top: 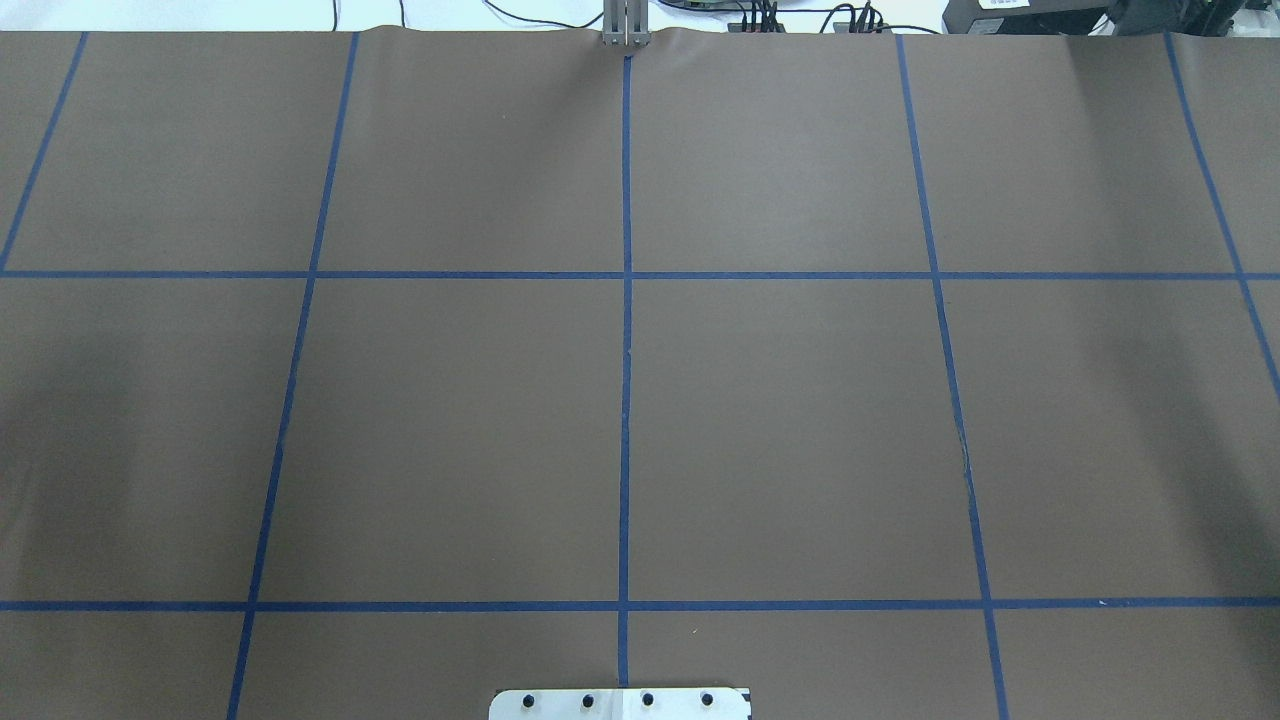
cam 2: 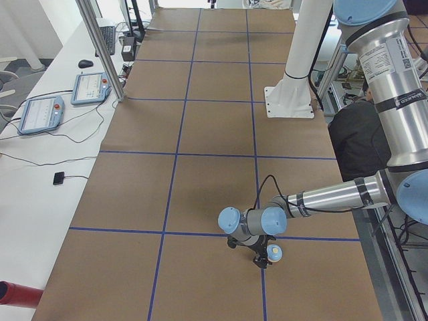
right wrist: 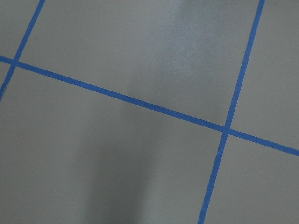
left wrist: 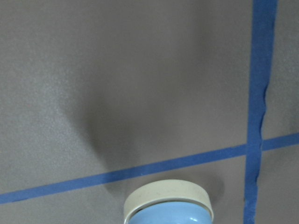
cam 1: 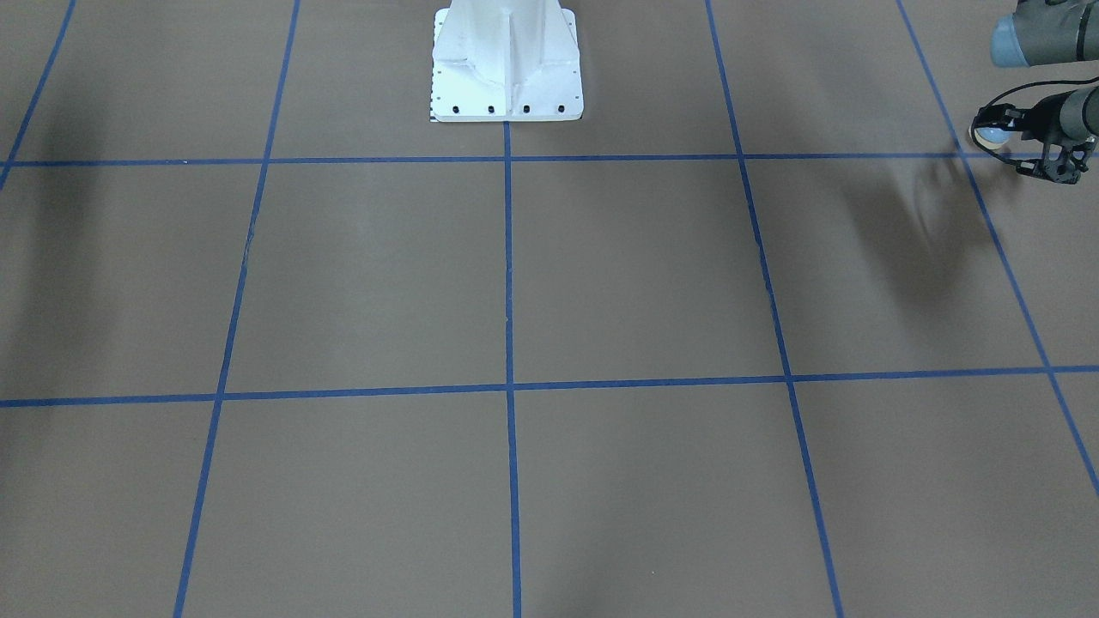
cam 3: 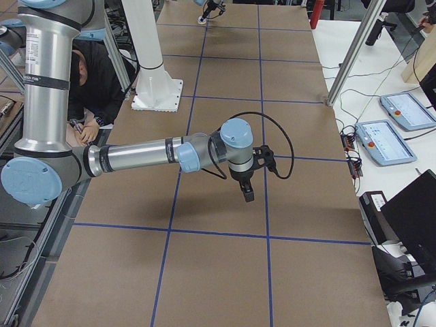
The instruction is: Place and press bell with both arms
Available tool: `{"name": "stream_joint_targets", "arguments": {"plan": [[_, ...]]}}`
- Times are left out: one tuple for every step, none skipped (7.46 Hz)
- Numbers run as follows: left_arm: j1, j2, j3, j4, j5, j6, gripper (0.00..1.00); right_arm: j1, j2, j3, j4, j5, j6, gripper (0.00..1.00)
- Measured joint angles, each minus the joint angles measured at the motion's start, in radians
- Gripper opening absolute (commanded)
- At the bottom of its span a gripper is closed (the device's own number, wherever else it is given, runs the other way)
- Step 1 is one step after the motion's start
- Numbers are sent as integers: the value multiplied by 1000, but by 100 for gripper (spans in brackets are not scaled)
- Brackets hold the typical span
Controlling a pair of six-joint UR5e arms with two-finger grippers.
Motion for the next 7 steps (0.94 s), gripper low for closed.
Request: {"name": "stream_joint_targets", "arguments": {"plan": [[2, 0, 0, -6, -1, -2, 100, 0, 1, 0, 0, 0, 1, 100], [5, 0, 0, -8, -1, -9, 100, -1, 1, 0, -1, 0, 1, 100], [15, 0, 1, -11, -1, -29, 100, -1, 2, 0, -1, -1, 1, 100], [31, 0, 1, -13, 0, -50, 100, -1, 2, -1, -1, -1, 2, 100], [43, 0, 1, -13, 1, -67, 100, -1, 2, -1, -1, -1, 2, 100], [56, 0, 1, -14, 2, -90, 100, -2, 2, -1, -2, 0, 2, 100], [67, 0, 2, -14, 5, -108, 100, -2, 2, -1, -2, 1, 2, 100]]}}
